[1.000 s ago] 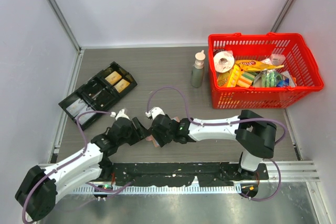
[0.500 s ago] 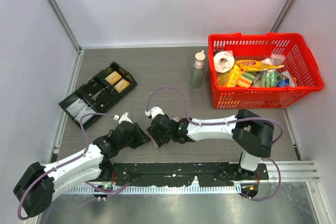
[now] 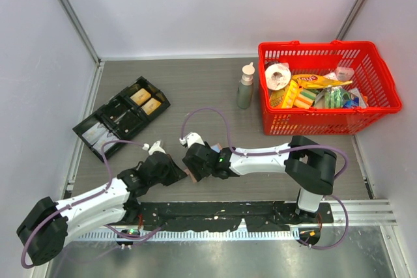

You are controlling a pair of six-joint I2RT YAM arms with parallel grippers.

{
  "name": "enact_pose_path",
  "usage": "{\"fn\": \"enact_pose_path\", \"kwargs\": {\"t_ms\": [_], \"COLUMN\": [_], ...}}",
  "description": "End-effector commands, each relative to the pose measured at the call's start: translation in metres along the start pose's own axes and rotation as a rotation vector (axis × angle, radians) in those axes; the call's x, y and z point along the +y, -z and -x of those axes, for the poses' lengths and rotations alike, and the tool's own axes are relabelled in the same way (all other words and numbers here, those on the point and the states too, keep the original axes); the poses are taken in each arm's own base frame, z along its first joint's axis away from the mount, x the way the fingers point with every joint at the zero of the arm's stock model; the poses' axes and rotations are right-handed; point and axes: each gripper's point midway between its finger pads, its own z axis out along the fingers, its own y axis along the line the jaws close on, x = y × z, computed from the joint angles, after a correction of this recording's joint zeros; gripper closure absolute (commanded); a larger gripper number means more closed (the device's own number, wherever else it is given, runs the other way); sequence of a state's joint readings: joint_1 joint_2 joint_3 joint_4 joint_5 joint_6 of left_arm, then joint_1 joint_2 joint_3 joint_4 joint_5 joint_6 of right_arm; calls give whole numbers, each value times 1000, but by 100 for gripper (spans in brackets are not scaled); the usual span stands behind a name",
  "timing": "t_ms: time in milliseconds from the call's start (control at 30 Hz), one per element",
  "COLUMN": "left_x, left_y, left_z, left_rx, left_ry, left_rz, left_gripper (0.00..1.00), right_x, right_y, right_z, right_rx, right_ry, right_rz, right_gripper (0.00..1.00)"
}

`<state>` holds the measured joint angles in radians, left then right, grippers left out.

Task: Take the credit cards out of the card holder
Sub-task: Remove the credit card from the card holder.

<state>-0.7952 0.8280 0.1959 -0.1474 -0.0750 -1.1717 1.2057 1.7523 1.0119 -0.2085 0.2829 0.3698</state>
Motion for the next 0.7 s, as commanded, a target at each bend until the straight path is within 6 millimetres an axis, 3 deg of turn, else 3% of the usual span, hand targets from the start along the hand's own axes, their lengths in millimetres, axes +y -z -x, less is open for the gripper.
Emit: {"fn": "enact_pose_path", "kwargs": {"t_ms": [0, 333, 500, 600, 667], "left_x": [-10, -13, -14, -16, -16], "left_y": [2, 8, 9, 11, 12], "left_z": [1, -5, -7, -6, -4], "left_rx": [6, 48, 56, 50, 42], "left_ry": [-15, -41, -43, -44, -40], "left_rz": [-16, -31, -37, -46, -46], "left_gripper": [100, 100, 100, 100, 100], "right_x": [-15, -43, -57, -45, -22], "right_y": [7, 32, 33, 35, 36], "right_z": [18, 37, 39, 42, 46], "right_rx": [-45, -102, -94, -100, -113], "right_ry": [4, 35, 28, 40, 37], "right_rz": [-105, -237, -274, -187, -58], "right_gripper": [36, 45, 48, 46, 43]}}
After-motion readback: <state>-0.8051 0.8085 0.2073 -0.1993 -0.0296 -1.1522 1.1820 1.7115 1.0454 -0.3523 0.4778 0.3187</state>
